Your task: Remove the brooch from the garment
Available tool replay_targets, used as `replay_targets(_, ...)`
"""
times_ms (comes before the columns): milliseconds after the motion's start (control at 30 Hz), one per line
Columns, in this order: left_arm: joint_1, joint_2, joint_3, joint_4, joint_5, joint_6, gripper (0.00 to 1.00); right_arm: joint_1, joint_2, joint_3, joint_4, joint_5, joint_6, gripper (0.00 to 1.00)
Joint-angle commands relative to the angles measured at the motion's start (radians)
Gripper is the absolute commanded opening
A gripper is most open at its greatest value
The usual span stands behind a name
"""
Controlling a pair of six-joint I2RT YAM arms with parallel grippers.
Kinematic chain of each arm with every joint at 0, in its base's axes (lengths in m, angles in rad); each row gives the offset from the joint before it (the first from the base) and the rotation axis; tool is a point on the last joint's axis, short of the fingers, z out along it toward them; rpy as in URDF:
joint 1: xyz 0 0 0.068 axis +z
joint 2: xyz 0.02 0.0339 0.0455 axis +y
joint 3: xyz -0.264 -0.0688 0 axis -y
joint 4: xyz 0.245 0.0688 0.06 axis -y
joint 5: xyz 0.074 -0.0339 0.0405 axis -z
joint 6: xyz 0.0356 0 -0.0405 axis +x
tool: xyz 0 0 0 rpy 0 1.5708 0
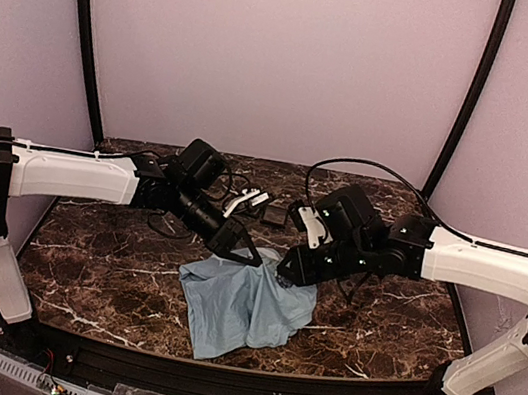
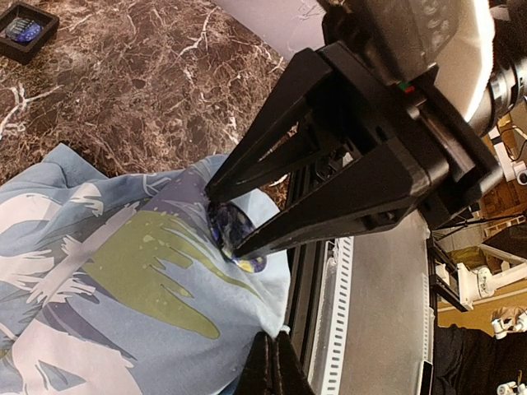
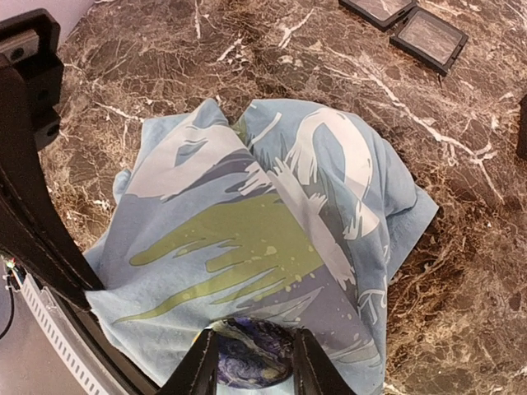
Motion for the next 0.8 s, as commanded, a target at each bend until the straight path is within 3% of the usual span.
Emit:
replay_targets(0, 0.007, -0.034, -0.015, 0.025, 0.000, 0.003, 0.01, 0.018, 0.020, 0.027, -0.023, 0.029, -0.001, 0.32)
replay_targets(467, 0.013, -0.032, -0.014, 0.020, -0.013, 0.002, 0.01, 0.068, 0.044, 0.057, -0.040, 0.079, -0.004, 0.40)
replay_targets(767, 0.016, -0.034, -0.013, 0.022, -0.012, -0.003, 0.01, 0.118, 0.106, 0.101, -0.115, 0.212, 0.005, 0.45)
